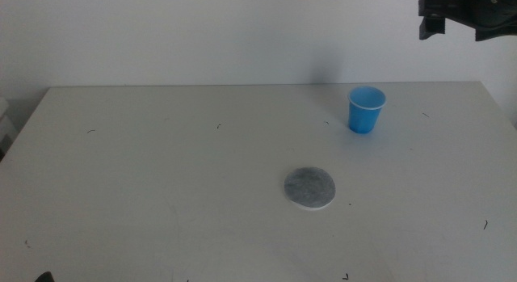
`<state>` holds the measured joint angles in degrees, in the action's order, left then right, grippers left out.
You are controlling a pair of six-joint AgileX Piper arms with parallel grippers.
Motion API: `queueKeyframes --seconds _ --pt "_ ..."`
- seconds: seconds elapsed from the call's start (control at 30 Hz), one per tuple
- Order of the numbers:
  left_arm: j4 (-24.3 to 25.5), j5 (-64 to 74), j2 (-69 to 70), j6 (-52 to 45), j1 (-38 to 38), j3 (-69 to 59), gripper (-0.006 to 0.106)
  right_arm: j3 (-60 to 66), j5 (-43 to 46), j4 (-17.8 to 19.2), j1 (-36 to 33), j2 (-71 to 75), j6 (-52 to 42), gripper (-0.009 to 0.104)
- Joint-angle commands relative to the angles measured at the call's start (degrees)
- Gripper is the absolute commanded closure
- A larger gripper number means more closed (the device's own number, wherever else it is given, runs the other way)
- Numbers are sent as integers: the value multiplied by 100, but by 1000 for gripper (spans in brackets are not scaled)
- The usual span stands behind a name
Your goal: Place an empty cup on a cup mat.
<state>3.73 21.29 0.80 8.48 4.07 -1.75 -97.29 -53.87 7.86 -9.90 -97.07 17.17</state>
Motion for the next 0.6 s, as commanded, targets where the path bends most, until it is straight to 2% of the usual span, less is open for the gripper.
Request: queueKeyframes --seconds 0.0,0.2,0.43,0.57 --pt "2 -378 70 61 -6 34 -5 -680 70 -32 0 -171 -150 11" --pt "2 -378 70 61 -6 34 -5 -1399 -31 -62 0 -971 -150 11" --pt "2 -378 70 61 -6 34 -5 -1888 -57 -318 0 -1782 -302 11" --pt "2 -378 70 61 -6 34 -5 -2251 -68 -333 0 -2281 -297 12"
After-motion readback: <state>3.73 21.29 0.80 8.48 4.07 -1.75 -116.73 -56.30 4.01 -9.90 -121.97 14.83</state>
